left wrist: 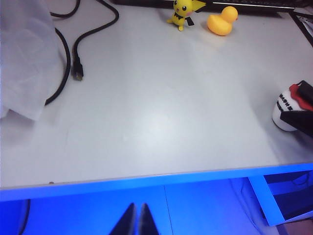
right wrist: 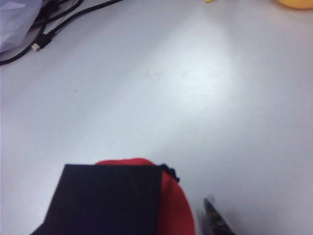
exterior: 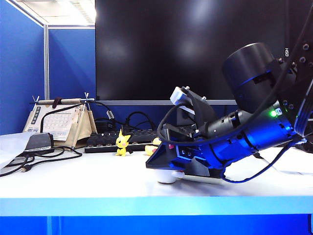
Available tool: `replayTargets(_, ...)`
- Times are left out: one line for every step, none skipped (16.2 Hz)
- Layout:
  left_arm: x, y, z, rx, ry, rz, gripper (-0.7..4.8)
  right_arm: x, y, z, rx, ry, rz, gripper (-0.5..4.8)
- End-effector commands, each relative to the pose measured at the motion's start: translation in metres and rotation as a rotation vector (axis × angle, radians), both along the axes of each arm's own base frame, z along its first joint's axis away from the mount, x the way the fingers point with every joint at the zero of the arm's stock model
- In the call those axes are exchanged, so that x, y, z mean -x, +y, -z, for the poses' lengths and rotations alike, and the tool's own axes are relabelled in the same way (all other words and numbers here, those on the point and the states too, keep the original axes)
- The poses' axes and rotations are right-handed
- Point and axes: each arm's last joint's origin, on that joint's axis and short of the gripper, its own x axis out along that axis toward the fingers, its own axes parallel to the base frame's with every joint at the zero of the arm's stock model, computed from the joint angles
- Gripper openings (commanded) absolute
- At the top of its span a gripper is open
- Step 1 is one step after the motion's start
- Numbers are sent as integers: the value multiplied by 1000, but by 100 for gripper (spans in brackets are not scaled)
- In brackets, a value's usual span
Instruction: Pick up the doll with a different color than the other dolls and place it near you.
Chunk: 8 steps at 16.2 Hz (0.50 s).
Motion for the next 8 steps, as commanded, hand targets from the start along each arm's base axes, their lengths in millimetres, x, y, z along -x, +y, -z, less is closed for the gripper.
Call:
replayTargets(0, 0, 0, 5, 0, 2, 22, 1, 1, 1, -5, 11, -13, 203)
replayTargets(0, 0, 0, 5, 0, 3, 22, 1, 1, 0, -6, 8, -13, 274)
replayTargets(0, 0, 0, 5, 0, 2, 22, 1, 1, 0, -8, 9, -17, 314)
replayTargets(0, 0, 0, 5, 0, 3, 22, 1, 1, 0, -7, 10, -17, 338)
replayTargets(0, 0, 0, 5, 0, 3, 22, 1, 1, 0, -8, 10, -19, 363)
replayTargets(0, 0, 0, 5, 0, 2, 22, 1, 1, 0, -13, 14, -31, 407)
replayTargets(0, 0, 0, 4, 0, 3, 22, 1, 1, 0, -13, 14, -33, 479)
replayTargets(0, 0, 0, 5, 0, 3, 22, 1, 1, 0, -13, 15, -33, 479)
